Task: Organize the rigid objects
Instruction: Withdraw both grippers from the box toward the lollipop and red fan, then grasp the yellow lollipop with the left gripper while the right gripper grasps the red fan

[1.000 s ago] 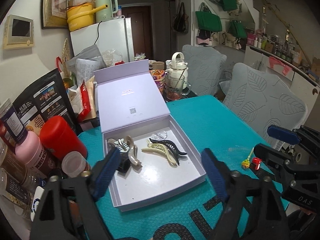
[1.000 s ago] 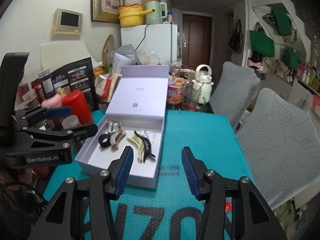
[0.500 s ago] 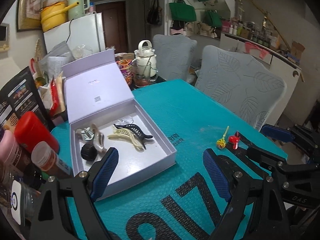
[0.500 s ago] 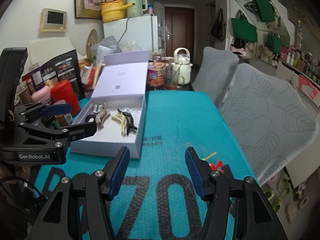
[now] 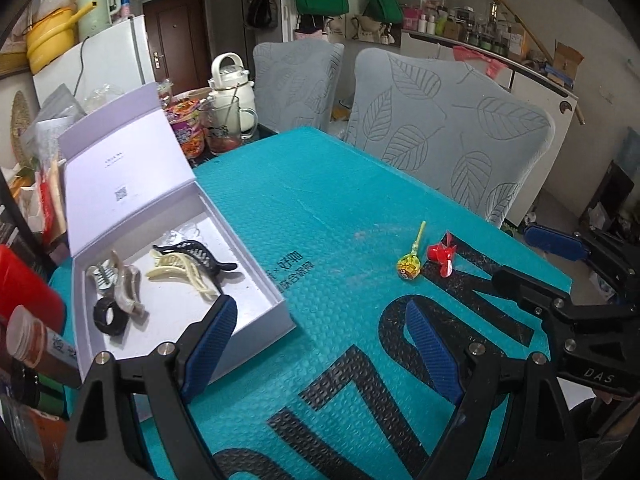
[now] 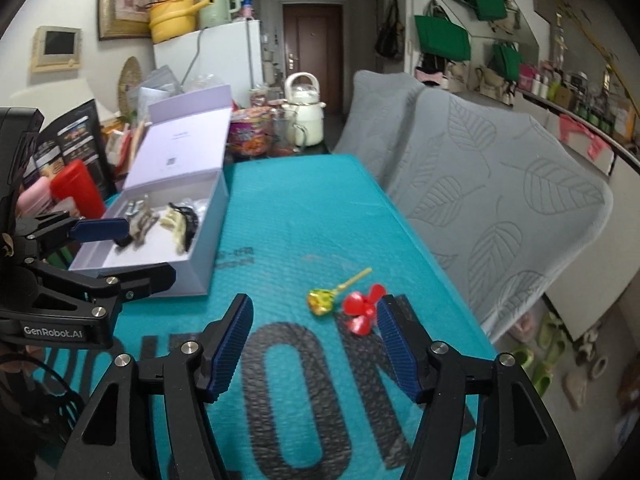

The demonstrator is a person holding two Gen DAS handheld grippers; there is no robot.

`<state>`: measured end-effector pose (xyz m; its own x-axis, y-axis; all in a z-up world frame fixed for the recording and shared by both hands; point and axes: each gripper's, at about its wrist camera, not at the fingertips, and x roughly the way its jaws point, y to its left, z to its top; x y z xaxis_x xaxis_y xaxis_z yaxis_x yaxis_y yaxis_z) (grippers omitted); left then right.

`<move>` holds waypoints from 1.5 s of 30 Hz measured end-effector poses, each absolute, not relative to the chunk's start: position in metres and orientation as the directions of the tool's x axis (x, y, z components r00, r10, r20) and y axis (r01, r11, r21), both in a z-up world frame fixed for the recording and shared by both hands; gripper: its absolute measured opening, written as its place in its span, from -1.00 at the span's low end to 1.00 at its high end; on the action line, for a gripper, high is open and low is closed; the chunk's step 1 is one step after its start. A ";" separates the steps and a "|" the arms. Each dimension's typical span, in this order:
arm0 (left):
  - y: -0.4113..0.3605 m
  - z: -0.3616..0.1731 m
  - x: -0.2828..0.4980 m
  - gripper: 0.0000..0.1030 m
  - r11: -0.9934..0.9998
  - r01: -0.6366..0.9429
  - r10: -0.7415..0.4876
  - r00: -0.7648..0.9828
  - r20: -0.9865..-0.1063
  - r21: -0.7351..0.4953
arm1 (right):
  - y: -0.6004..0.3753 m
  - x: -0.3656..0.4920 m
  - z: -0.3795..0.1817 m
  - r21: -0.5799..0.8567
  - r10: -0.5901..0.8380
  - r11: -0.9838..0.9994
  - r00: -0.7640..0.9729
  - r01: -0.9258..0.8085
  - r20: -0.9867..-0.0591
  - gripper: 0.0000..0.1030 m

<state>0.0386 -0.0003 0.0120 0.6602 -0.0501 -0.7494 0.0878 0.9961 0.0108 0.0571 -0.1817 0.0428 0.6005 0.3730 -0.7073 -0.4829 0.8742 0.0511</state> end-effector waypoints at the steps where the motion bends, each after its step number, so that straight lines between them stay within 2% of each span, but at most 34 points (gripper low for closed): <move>1: -0.001 0.010 0.042 0.69 0.996 0.093 -0.059 0.656 -0.753 0.003 | -0.184 0.060 0.040 0.057 0.371 0.877 0.598 -0.477 -0.710 0.25; 16: -0.021 -0.022 0.088 0.69 0.988 0.155 -0.102 0.615 -0.782 -0.007 | -0.201 0.107 -0.013 0.084 0.319 0.905 0.532 -0.418 -0.785 0.31; 21: -0.023 -0.029 0.099 0.69 0.985 0.175 -0.114 0.603 -0.790 -0.009 | -0.200 0.125 -0.028 0.083 0.305 0.905 0.501 -0.417 -0.810 0.39; 33: -0.021 -0.037 0.116 0.69 0.979 0.199 -0.146 0.585 -0.798 -0.033 | -0.188 0.152 -0.054 0.100 0.316 0.885 0.428 -0.455 -0.847 0.39; 34: -0.022 -0.039 0.116 0.69 0.978 0.204 -0.153 0.583 -0.798 -0.039 | -0.188 0.152 -0.055 0.095 0.310 0.886 0.428 -0.454 -0.849 0.36; 36: -0.026 -0.041 0.117 0.69 0.975 0.216 -0.163 0.581 -0.797 -0.041 | -0.191 0.153 -0.057 0.090 0.302 0.888 0.425 -0.450 -0.853 0.01; 40: -0.035 -0.044 0.117 0.69 0.968 0.249 -0.172 0.589 -0.789 -0.025 | -0.197 0.148 -0.057 0.087 0.312 0.883 0.436 -0.462 -0.844 -0.03; 41: -0.037 -0.045 0.118 0.69 0.966 0.258 -0.178 0.589 -0.788 -0.025 | -0.200 0.147 -0.057 0.086 0.309 0.885 0.440 -0.457 -0.843 -0.10; 45: -0.046 -0.050 0.123 0.69 0.956 0.291 -0.210 0.573 -0.792 -0.043 | -0.216 0.144 -0.054 0.100 0.300 0.905 0.454 -0.414 -0.839 -0.10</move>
<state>0.1234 -0.0458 -0.0502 0.5733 -0.2098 -0.7920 0.2906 0.9559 -0.0429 0.1443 -0.2160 -0.0542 0.4543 0.3002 -0.8388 -0.4141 0.9048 0.0996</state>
